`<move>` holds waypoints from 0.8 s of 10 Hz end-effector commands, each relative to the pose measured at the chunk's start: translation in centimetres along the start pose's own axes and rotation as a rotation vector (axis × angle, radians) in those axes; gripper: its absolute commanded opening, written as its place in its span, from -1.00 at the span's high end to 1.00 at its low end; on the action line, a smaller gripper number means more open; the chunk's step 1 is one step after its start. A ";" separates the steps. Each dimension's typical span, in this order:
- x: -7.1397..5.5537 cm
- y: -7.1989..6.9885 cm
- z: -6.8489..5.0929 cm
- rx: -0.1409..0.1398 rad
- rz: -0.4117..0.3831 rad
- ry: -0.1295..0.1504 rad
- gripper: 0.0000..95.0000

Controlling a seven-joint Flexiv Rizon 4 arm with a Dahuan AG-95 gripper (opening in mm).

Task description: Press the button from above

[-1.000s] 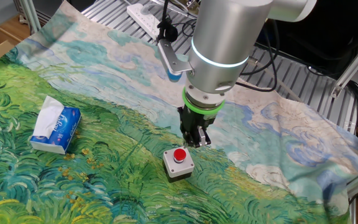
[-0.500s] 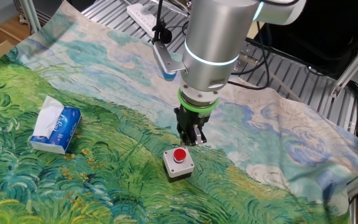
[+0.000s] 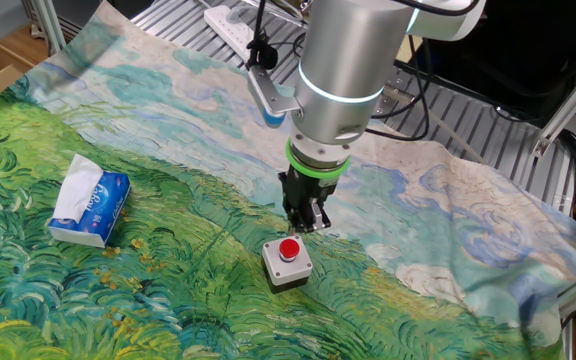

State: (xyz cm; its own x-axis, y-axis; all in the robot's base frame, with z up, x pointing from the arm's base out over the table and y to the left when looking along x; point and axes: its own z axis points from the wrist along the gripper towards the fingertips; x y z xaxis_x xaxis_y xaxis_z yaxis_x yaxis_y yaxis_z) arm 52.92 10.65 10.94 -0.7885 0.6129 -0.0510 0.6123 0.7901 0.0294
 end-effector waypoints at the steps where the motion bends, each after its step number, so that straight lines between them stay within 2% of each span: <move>1: 0.4 0.0 -0.4 0.010 -0.004 0.004 1.00; 2: 0.9 0.3 -1.0 0.022 0.005 -0.002 1.00; 4: 1.2 0.5 -1.5 0.015 0.007 0.011 1.00; 6: 0.8 0.9 -1.7 0.014 0.029 0.011 1.00; 8: 0.3 1.2 -1.9 0.025 0.037 0.003 1.00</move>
State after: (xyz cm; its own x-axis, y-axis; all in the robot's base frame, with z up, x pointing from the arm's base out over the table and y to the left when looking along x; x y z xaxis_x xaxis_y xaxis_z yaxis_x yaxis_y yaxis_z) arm 53.48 11.84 12.85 -0.7658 0.6413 -0.0483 0.6419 0.7668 0.0037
